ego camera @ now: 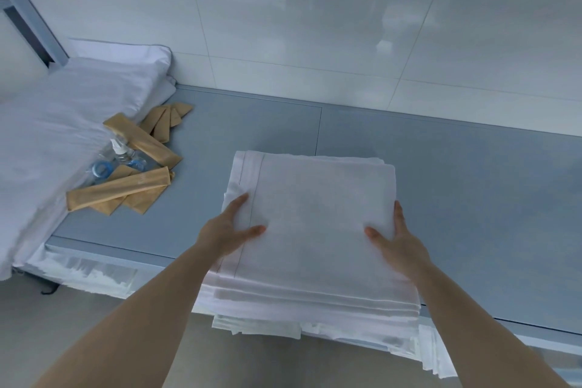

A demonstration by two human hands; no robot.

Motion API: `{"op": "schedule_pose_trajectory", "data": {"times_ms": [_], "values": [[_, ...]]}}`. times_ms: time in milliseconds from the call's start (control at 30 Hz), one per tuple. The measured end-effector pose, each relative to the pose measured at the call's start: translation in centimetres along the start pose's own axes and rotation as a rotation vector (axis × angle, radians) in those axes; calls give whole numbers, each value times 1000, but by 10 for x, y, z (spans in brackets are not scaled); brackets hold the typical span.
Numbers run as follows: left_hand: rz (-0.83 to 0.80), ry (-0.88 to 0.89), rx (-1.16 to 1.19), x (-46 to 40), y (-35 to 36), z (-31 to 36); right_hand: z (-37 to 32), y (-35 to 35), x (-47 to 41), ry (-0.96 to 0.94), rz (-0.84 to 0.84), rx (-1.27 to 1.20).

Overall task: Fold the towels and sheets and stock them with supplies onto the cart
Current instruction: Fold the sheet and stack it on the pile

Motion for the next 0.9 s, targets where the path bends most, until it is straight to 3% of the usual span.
{"op": "schedule_pose_trajectory", "data": {"times_ms": [467, 667, 900], "values": [[-200, 17, 250, 40, 0, -23, 37, 29, 80, 59, 8, -265], [-197, 60, 347, 61, 2, -26, 42, 32, 106, 74, 36, -315], [-160, 118, 298, 78, -2, -26, 43, 39, 155, 2, 137, -452]]}}
Point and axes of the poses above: each hand's wrist, its own x-axis away from the middle knuckle, its own y-axis out of the palm, z = x × y, the point moved 9 cm from there along -x, towards the middle knuckle, and after that the axes turned 6 degrees about y, right-handed, at the moved point
